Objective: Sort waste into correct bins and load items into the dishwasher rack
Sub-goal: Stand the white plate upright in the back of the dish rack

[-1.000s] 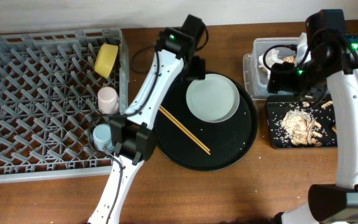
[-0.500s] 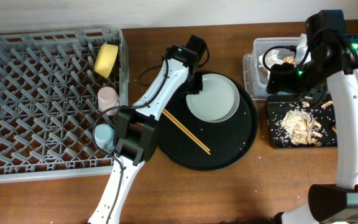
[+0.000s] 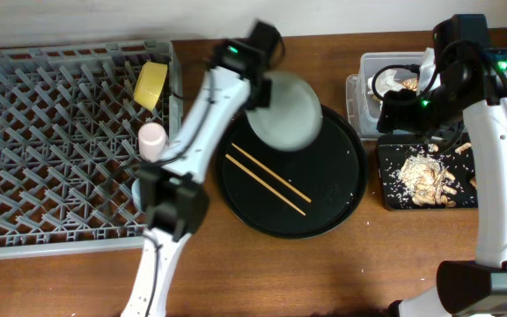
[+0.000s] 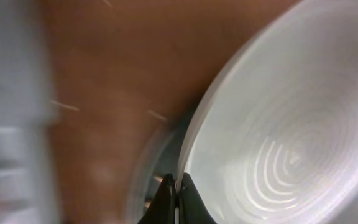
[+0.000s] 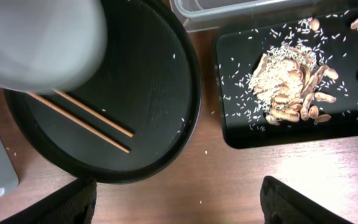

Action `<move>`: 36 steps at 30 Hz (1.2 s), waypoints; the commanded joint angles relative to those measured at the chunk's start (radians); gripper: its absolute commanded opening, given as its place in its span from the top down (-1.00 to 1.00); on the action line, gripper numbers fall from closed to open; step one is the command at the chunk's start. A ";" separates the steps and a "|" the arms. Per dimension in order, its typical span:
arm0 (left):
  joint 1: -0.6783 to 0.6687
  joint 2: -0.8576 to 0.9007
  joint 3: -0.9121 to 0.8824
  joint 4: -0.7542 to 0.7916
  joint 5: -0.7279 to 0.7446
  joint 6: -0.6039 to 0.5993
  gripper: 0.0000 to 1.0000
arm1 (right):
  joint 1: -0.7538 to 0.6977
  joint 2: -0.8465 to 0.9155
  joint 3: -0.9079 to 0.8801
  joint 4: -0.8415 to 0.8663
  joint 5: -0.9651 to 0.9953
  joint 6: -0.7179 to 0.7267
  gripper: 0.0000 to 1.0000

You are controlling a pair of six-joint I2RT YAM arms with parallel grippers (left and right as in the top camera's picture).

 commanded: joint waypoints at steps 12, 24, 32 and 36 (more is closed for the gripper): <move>0.434 -0.178 -0.087 0.195 -0.852 0.408 1.00 | 0.000 0.002 -0.003 -0.027 -0.028 -0.005 -0.71; 0.455 -0.097 -0.108 0.286 -0.873 0.377 1.00 | 0.000 0.002 -0.003 -0.027 -0.028 -0.006 -0.71; 0.442 -0.096 -0.133 0.252 -0.871 0.217 1.00 | 0.000 0.002 -0.003 -0.030 -0.028 -0.006 -0.71; 0.427 -0.096 -0.157 0.249 -0.849 0.192 1.00 | 0.000 0.002 -0.003 -0.030 -0.028 -0.006 -0.71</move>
